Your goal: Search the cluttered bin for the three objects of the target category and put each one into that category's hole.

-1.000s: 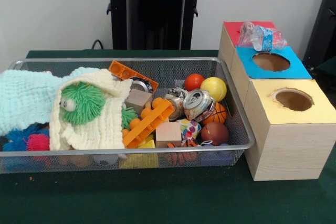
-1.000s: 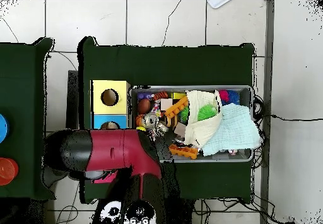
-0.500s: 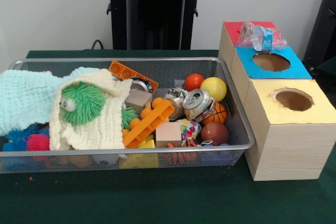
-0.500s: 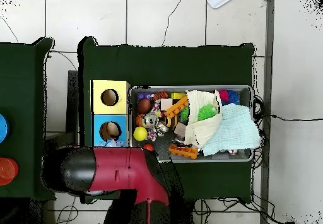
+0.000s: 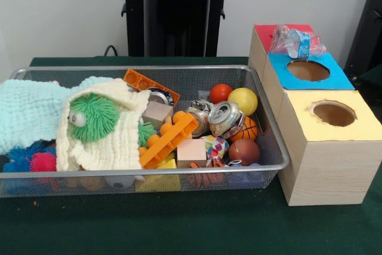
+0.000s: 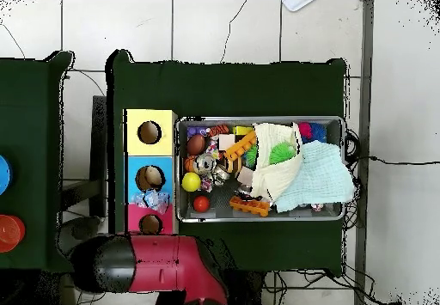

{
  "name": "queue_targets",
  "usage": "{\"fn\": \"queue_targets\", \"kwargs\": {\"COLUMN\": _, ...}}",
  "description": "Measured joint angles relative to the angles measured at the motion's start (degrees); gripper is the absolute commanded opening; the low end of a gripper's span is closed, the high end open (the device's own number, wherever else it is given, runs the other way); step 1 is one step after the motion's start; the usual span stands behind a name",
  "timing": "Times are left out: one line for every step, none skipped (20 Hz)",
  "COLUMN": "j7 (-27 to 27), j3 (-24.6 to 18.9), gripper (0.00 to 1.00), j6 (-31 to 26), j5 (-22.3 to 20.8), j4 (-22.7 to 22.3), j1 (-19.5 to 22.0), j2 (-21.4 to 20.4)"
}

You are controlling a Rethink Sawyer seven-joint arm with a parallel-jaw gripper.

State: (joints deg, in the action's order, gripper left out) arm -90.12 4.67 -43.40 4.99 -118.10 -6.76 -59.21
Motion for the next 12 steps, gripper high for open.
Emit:
{"fn": "queue_targets", "kwargs": {"j7": 0.0, "j3": 0.0, "gripper": 0.0, "j6": 2.23, "j5": 0.0, "j4": -1.14, "j1": 0.01, "j2": 0.42}}
{"fn": "queue_targets", "kwargs": {"j7": 0.0, "j3": 0.01, "gripper": 0.0, "j6": 4.46, "j5": 0.0, "j4": -2.28, "j1": 0.02, "j2": 0.84}}
{"fn": "queue_targets", "kwargs": {"j7": 0.0, "j3": 0.0, "gripper": 0.0, "j6": 5.62, "j5": 0.0, "j4": -2.74, "j1": 0.04, "j2": 1.12}}
{"fn": "queue_targets", "kwargs": {"j7": 0.0, "j3": -0.07, "gripper": 0.0, "j6": 7.45, "j5": 0.03, "j4": -3.5, "j1": 0.08, "j2": 1.62}}
{"fn": "queue_targets", "kwargs": {"j7": 0.0, "j3": -0.18, "gripper": 0.0, "j6": 9.09, "j5": 0.12, "j4": -4.22, "j1": 0.13, "j2": 2.14}}
{"fn": "queue_targets", "kwargs": {"j7": 0.0, "j3": -0.32, "gripper": 0.0, "j6": 10.73, "j5": 0.21, "j4": -4.89, "j1": 0.16, "j2": 2.75}}
{"fn": "queue_targets", "kwargs": {"j7": 0.0, "j3": -0.59, "gripper": 0.0, "j6": 13.1, "j5": 0.28, "j4": -5.66, "j1": 0.16, "j2": 3.84}}
{"fn": "queue_targets", "kwargs": {"j7": 0.0, "j3": -0.71, "gripper": 0.0, "j6": 13.84, "j5": 0.28, "j4": -5.83, "j1": 0.17, "j2": 4.31}}
{"fn": "queue_targets", "kwargs": {"j7": 0.0, "j3": -0.84, "gripper": 0.0, "j6": 14.58, "j5": 0.28, "j4": -6.0, "j1": 0.18, "j2": 4.78}}
{"fn": "queue_targets", "kwargs": {"j7": 0.0, "j3": -1.28, "gripper": 0.0, "j6": 16.71, "j5": 0.32, "j4": -6.23, "j1": 0.16, "j2": 6.51}}
{"fn": "queue_targets", "kwargs": {"j7": 0.0, "j3": -1.47, "gripper": 0.0, "j6": 17.49, "j5": 0.29, "j4": -6.26, "j1": 0.16, "j2": 7.23}}
{"fn": "queue_targets", "kwargs": {"j7": 0.0, "j3": -1.6, "gripper": 0.0, "j6": 18.03, "j5": 0.31, "j4": -6.24, "j1": 0.16, "j2": 7.79}}
